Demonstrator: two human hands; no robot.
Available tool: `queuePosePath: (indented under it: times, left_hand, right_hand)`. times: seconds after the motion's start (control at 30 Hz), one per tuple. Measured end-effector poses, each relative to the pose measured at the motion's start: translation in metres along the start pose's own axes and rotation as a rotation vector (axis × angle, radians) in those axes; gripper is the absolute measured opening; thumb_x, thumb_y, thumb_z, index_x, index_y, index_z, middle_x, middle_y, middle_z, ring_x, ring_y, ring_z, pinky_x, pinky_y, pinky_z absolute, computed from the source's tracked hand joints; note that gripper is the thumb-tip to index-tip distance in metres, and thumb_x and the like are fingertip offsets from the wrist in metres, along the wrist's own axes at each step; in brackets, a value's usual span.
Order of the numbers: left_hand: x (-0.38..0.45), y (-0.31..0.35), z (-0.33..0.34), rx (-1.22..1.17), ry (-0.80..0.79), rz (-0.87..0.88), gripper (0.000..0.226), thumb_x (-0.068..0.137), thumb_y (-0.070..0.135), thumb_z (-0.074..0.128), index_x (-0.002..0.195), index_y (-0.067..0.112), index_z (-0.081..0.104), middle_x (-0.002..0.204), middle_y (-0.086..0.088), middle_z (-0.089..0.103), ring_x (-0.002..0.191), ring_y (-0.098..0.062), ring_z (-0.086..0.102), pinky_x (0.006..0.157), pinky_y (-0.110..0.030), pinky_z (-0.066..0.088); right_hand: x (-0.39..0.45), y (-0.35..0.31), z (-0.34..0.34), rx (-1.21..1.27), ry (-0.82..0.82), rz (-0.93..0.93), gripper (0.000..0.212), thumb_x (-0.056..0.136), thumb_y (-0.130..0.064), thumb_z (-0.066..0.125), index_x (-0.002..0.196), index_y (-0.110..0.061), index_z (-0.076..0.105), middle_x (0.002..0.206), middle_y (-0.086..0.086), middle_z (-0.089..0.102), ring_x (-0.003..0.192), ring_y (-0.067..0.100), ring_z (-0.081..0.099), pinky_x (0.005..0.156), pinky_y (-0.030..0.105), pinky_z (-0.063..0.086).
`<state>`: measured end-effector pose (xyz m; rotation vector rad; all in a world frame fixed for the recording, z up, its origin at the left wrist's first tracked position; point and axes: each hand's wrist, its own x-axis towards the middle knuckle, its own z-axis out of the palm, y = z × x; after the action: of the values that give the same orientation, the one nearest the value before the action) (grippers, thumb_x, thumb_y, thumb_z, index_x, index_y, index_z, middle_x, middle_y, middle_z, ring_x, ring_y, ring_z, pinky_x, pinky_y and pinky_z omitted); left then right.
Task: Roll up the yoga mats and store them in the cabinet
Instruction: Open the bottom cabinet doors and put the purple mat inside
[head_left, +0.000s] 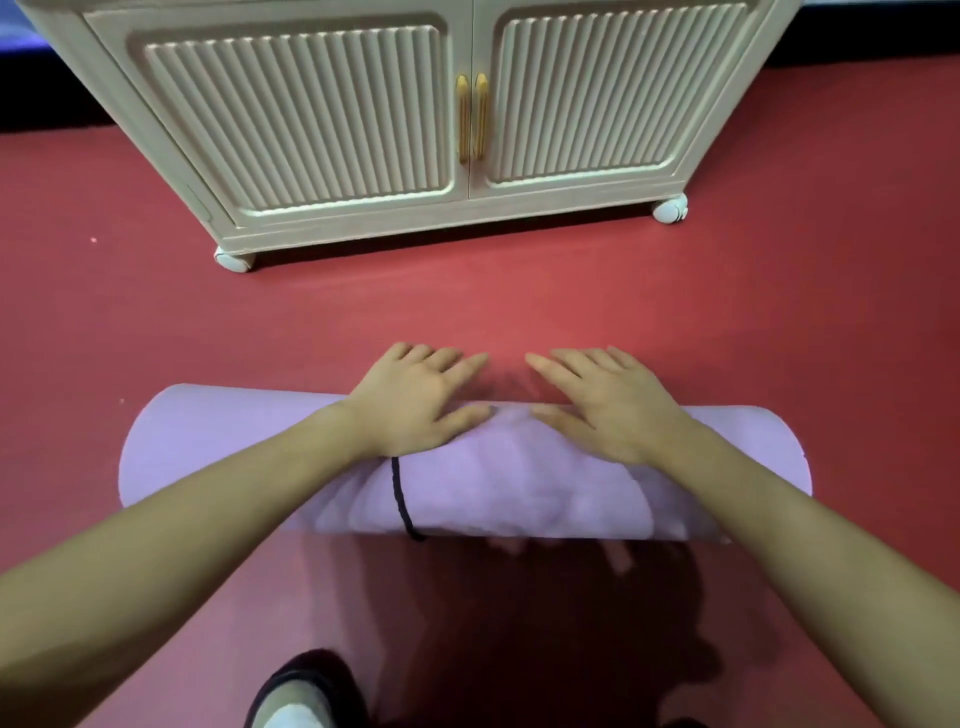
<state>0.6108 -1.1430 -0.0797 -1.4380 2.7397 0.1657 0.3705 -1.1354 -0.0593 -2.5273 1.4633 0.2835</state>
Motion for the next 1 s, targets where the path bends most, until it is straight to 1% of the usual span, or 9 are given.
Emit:
queuePosePath:
  times: [0.17,0.23,0.33,0.43,0.6,0.73,0.8,0.9,1.0]
  left_hand:
    - [0.044,-0.041,-0.027,-0.024,0.196,-0.151,0.069,0.082,0.052,0.034,0.127,0.006,0.058,0.122,-0.019,0.061,0.111,-0.040,0.058,0.094,-0.050,0.044]
    - [0.067,-0.055,-0.047,-0.030,0.290,-0.216,0.067,0.083,0.051,0.037,0.130,0.007,0.055,0.131,-0.018,0.055,0.123,-0.038,0.050,0.100,-0.049,0.038]
    - [0.099,-0.080,-0.067,-0.011,0.313,-0.306,0.065,0.093,0.045,0.045,0.149,0.016,0.028,0.157,-0.011,0.021,0.145,-0.030,0.015,0.113,-0.044,0.013]
    - [0.120,-0.097,-0.068,0.072,0.267,-0.342,0.072,0.095,0.048,0.040,0.153,0.024,0.004,0.160,-0.005,-0.010,0.147,-0.027,-0.008,0.115,-0.044,-0.002]
    - [0.129,-0.121,-0.061,0.216,0.203,-0.393,0.078,0.094,0.056,0.032,0.151,0.025,-0.011,0.156,-0.001,-0.027,0.143,-0.029,-0.022,0.114,-0.049,-0.010]
    - [0.130,-0.125,-0.057,0.207,0.196,-0.373,0.077,0.094,0.057,0.030,0.151,0.027,-0.013,0.157,0.002,-0.025,0.144,-0.026,-0.021,0.114,-0.049,-0.010]
    - [0.130,-0.125,-0.057,0.192,0.201,-0.371,0.077,0.094,0.056,0.032,0.151,0.028,-0.012,0.157,0.003,-0.023,0.145,-0.024,-0.019,0.115,-0.048,-0.009]
    - [0.132,-0.122,-0.056,0.167,0.202,-0.381,0.077,0.094,0.055,0.034,0.150,0.029,-0.013,0.157,0.003,-0.022,0.145,-0.026,-0.018,0.115,-0.049,-0.006]
    - [0.136,-0.119,-0.052,0.110,0.221,-0.396,0.078,0.094,0.056,0.034,0.150,0.031,-0.013,0.157,0.002,-0.021,0.145,-0.027,-0.017,0.115,-0.049,-0.005]
  right_hand:
    - [0.065,0.011,-0.045,0.065,0.193,0.092,0.063,0.096,-0.054,0.030,0.150,-0.023,0.020,0.151,0.001,0.029,0.134,0.024,0.033,0.104,0.039,0.032]
    - [0.092,0.018,-0.065,0.114,0.298,0.097,0.061,0.097,-0.047,0.039,0.149,-0.021,0.021,0.151,0.000,0.029,0.134,0.023,0.032,0.106,0.039,0.031]
    - [0.140,0.026,-0.084,0.281,0.441,0.129,0.062,0.096,-0.042,0.044,0.149,-0.018,0.022,0.152,0.001,0.029,0.138,0.020,0.028,0.111,0.037,0.028]
    - [0.177,0.028,-0.082,0.413,0.509,0.129,0.070,0.095,-0.040,0.049,0.151,-0.015,0.015,0.155,0.004,0.022,0.142,0.020,0.019,0.115,0.038,0.021]
    - [0.210,0.015,-0.063,0.584,0.548,0.057,0.084,0.093,-0.032,0.054,0.152,-0.018,-0.003,0.160,-0.001,0.001,0.146,0.013,0.001,0.118,0.046,0.012]
    - [0.225,0.001,-0.055,0.847,0.645,0.065,0.089,0.087,-0.024,0.062,0.152,-0.018,0.002,0.158,0.000,0.010,0.146,0.016,0.009,0.115,0.053,0.015]
    - [0.230,-0.002,-0.054,0.958,0.687,0.147,0.086,0.083,-0.032,0.061,0.151,-0.020,0.010,0.153,-0.002,0.019,0.142,0.020,0.020,0.113,0.053,0.019]
    - [0.232,0.003,-0.056,1.013,0.686,0.161,0.082,0.079,-0.039,0.056,0.149,-0.021,0.018,0.146,-0.004,0.025,0.136,0.020,0.030,0.110,0.053,0.026]
    - [0.226,0.006,-0.056,1.007,0.665,0.144,0.077,0.082,-0.032,0.060,0.147,-0.019,0.021,0.144,-0.001,0.029,0.131,0.018,0.034,0.109,0.053,0.027]
